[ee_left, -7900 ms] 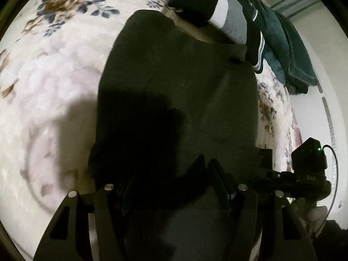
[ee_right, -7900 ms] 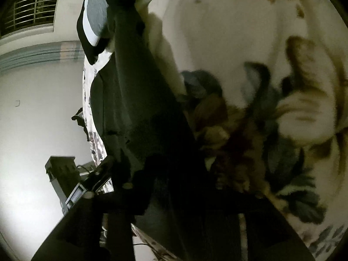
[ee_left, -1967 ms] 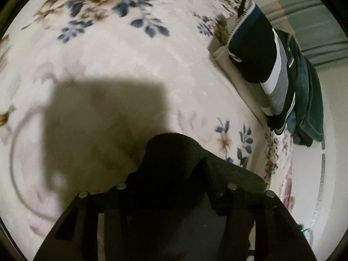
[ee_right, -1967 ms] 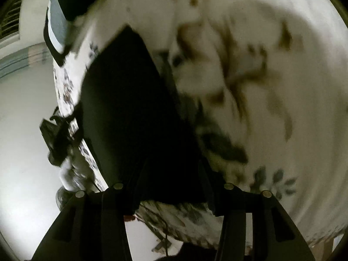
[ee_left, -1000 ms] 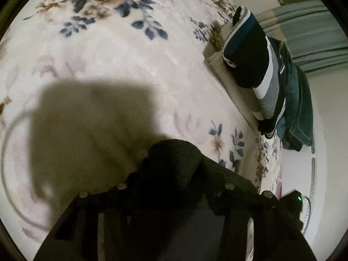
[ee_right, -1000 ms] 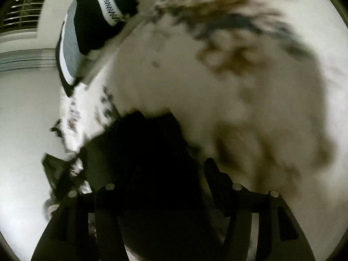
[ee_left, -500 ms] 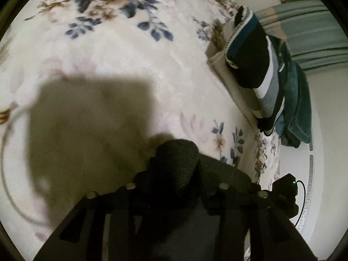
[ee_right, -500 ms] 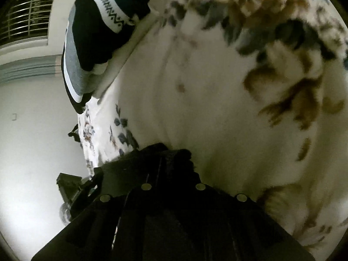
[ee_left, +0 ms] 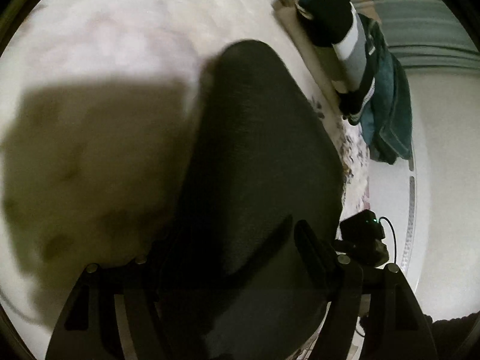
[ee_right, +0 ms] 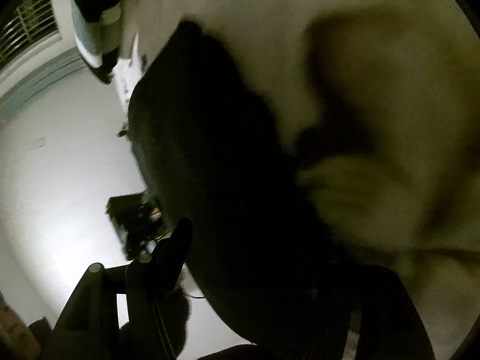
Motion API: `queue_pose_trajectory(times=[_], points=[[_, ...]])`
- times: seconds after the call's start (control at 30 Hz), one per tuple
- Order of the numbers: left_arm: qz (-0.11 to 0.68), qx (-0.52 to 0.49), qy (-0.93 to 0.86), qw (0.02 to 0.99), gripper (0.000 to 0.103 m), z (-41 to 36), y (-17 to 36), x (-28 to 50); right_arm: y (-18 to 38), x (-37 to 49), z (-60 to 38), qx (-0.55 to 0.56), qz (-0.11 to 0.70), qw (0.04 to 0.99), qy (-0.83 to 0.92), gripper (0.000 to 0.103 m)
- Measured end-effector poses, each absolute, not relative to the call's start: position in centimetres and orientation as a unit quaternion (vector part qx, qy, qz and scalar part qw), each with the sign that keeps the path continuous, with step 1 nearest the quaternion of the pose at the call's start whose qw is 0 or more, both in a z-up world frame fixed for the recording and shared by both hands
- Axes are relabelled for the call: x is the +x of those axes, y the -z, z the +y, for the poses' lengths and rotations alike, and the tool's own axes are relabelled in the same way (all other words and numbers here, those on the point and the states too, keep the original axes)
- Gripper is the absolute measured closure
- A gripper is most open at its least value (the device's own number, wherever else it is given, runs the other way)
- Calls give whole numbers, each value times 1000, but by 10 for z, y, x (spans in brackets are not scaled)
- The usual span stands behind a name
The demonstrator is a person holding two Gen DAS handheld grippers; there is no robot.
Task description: Fold small clothes
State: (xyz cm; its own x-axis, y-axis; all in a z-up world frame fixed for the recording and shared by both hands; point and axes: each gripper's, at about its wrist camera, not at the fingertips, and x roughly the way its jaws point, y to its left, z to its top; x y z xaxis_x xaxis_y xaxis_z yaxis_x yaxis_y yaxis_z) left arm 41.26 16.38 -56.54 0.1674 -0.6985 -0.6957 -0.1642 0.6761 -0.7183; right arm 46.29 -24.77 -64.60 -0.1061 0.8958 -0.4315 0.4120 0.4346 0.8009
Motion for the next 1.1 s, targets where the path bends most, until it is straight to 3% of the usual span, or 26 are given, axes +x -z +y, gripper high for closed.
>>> queue_pose_trajectory(times=[0.07, 0.1, 0.13, 0.17, 0.2, 0.33, 0.57, 0.87, 1.1], points=[[605, -347, 200, 688, 33, 157, 563, 418, 647, 466, -228, 463, 696, 477, -273, 35], [599, -345, 200, 694, 35, 155, 559, 418, 646, 469, -218, 460, 692, 480, -280, 40], [589, -343, 199, 704, 42, 154, 553, 417, 645, 470, -211, 462, 688, 484, -281, 60], [586, -338, 194, 711, 73, 154, 547, 418, 643, 469, -209, 459, 688, 490, -275, 67], [586, -337, 191, 712, 79, 157, 543, 418, 640, 469, -206, 454, 688, 500, -264, 73], [579, -338, 192, 716, 82, 159, 516, 420, 614, 461, -211, 461, 674, 522, -246, 82], [557, -325, 213, 734, 82, 148, 455, 462, 535, 485, -215, 446, 642, 562, -270, 84], [506, -292, 248, 773, 82, 118, 378, 606, 432, 608, -246, 422, 584, 634, -281, 84], [511, -266, 246, 780, 81, 89, 395, 729, 432, 734, -273, 417, 566, 667, -246, 84]])
